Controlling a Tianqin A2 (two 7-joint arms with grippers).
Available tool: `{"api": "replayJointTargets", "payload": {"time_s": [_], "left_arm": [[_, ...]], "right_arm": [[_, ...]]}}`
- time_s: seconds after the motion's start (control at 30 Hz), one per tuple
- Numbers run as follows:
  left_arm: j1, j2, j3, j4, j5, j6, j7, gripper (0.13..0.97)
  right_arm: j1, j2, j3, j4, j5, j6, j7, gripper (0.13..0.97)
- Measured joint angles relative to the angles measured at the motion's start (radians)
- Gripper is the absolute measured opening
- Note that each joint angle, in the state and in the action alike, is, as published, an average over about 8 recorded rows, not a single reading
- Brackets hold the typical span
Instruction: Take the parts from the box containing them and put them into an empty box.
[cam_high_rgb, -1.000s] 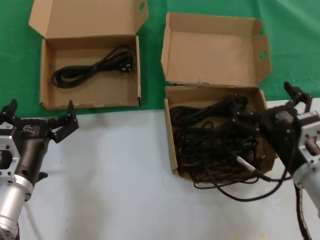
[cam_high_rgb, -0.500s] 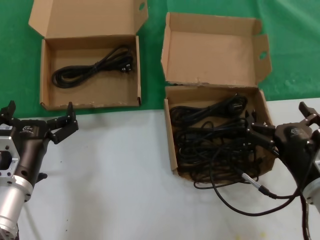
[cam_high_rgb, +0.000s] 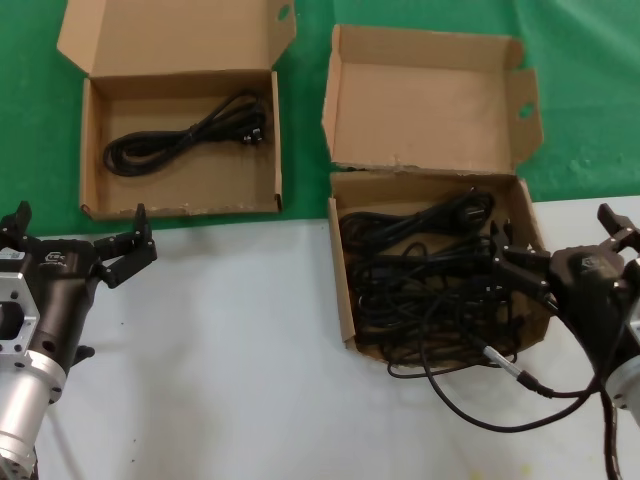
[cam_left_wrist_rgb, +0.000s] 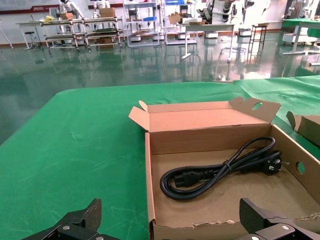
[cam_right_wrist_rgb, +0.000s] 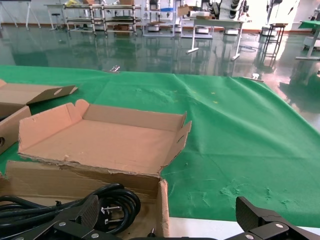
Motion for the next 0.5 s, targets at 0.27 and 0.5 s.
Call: {"api": "replayJointTargets", "payload": {"time_s": [0.27, 0.5], "left_arm": [[0.000, 0.000, 0.000, 0.000, 0.000, 0.000, 0.000, 0.966], [0.000, 0.000, 0.000, 0.000, 0.000, 0.000, 0.000, 0.966]], "right_arm": [[0.000, 0.000, 0.000, 0.000, 0.000, 0.000, 0.000, 0.966], [0.000, 0.000, 0.000, 0.000, 0.000, 0.000, 0.000, 0.966]]}}
